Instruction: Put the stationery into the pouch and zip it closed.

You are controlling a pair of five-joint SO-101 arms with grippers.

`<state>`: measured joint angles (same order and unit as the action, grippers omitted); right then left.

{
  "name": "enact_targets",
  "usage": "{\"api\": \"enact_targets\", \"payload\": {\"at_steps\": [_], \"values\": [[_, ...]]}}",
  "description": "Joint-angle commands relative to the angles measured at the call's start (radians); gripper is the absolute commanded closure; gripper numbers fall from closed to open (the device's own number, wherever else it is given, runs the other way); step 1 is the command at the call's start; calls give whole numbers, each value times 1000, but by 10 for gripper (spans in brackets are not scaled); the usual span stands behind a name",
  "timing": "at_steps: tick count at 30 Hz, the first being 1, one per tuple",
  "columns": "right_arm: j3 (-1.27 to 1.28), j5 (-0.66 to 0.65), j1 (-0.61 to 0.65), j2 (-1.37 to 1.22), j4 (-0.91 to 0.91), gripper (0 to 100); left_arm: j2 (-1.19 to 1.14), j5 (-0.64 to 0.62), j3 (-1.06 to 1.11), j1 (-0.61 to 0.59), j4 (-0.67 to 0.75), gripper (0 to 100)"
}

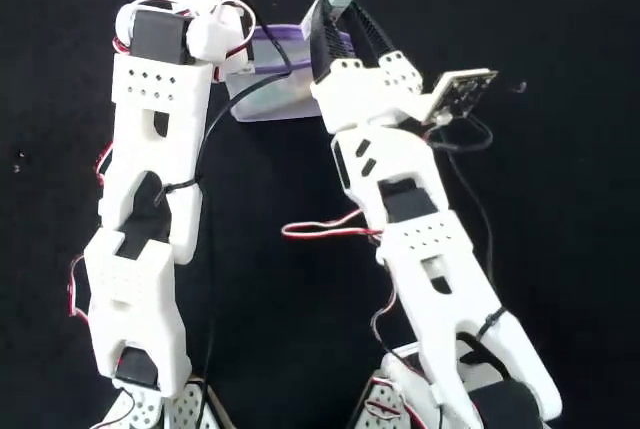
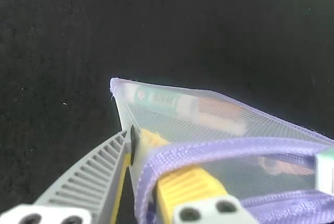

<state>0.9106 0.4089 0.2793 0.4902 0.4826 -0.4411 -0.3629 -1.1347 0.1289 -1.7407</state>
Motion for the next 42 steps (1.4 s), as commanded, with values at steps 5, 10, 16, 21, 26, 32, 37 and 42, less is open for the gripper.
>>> {"api": "enact_targets", "payload": {"at_steps": [5, 10, 16, 21, 26, 32, 37, 42], "values": [[-53, -91, 43, -140, 6, 987, 52, -12, -12, -35, 20, 971], [-33, -121, 48, -87, -3, 987, 52, -12, -10, -51, 32, 971], [24, -121, 71, 19, -3, 987, 52, -12, -10, -51, 34, 971], [31, -123, 74, 41, -3, 987, 52, -12, -12, -51, 29, 971], [30, -123, 74, 44, -3, 987, 52, -12, -12, -51, 28, 971], [31, -161, 75, 110, -5, 987, 52, -12, -12, -50, 28, 971], [33, -209, 103, 131, -5, 987, 52, -12, -4, -47, 28, 971], [28, -222, 114, 133, -5, 987, 52, -12, -4, -47, 26, 971]]}}
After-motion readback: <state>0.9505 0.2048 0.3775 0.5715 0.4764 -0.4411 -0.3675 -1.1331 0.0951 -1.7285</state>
